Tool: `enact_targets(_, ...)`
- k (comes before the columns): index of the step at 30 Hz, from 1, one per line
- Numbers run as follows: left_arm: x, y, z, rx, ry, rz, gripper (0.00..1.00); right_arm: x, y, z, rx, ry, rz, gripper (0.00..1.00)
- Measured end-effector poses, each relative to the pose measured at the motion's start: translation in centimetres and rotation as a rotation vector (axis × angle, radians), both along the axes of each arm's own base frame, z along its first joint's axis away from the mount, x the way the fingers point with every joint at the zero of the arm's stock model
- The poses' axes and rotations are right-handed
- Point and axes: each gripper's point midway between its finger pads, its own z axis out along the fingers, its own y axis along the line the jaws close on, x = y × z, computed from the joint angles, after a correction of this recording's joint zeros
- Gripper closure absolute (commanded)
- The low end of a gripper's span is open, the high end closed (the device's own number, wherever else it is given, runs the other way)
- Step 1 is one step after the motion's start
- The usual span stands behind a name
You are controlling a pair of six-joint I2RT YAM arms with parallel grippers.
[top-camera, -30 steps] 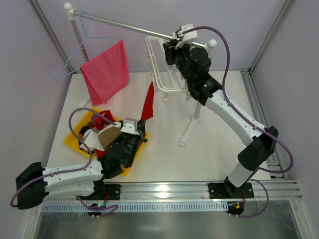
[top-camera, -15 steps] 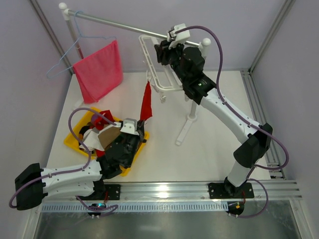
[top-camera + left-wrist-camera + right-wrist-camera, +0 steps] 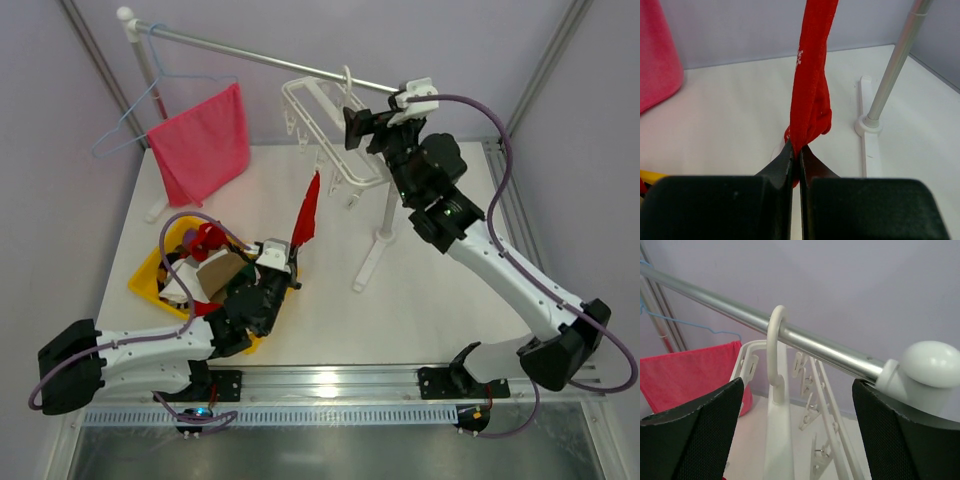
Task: Remove the socks clipped to the hanger
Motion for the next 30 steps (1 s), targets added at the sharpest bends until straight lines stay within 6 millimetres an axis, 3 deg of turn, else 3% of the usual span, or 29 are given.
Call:
enact_targets(5,0.2,-0.9,-0.4,0.018,0.009,-0.016,1.0,-3.0,-2.9,1.9,0.046,-0.071,-0.025,0.11)
enact_targets(11,0.3,-1.6,-0.4,0.024,0.011,-0.029,1.0,-6.0,-4.4,1.1,0.062,-0.091,-0.002,0.11)
enact_targets(20,0.9,-3.6,-1.8,0.061,0.036,-0.048,1.0,-13.5,0.3,2.4,0.084,-0.152,0.262,0.11)
enact_targets(26,1.0,-4.5,-1.9,0.064,0.037,-0.065,1.0,-15.3,4.0,1.1,0.072,-0.123,0.425,0.11)
enact_targets(30,0.8,-4.7,-1.7,0.058,0.034,-0.077,1.0,-16.3,7.2,-1.2,0.036,-0.061,0.522,0.11)
